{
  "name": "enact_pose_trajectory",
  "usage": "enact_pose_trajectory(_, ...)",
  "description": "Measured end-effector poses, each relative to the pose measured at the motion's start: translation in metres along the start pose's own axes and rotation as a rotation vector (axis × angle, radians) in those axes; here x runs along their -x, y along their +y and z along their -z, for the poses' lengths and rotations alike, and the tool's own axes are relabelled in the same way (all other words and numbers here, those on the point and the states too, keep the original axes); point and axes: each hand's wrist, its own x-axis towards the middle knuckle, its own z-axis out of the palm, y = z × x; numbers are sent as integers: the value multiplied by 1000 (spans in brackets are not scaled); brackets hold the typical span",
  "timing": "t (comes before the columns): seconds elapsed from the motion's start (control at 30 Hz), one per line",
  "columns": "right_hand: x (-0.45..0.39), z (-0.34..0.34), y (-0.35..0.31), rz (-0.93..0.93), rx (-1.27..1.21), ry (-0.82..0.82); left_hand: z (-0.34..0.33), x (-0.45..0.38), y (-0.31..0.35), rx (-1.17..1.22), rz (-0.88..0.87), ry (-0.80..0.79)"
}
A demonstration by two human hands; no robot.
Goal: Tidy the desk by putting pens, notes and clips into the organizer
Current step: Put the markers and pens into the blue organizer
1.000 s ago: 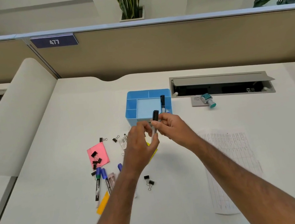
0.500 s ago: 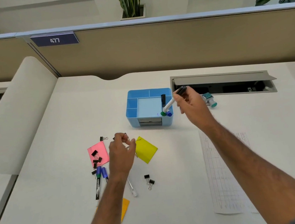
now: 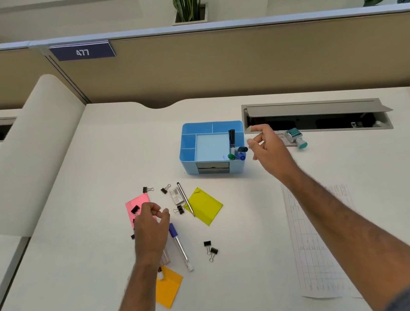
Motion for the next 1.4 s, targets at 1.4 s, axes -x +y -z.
enact_pose_trajectory(1.4, 88, -37, 0, -83, -151, -406, -3, 10, 54, -435, -120, -80)
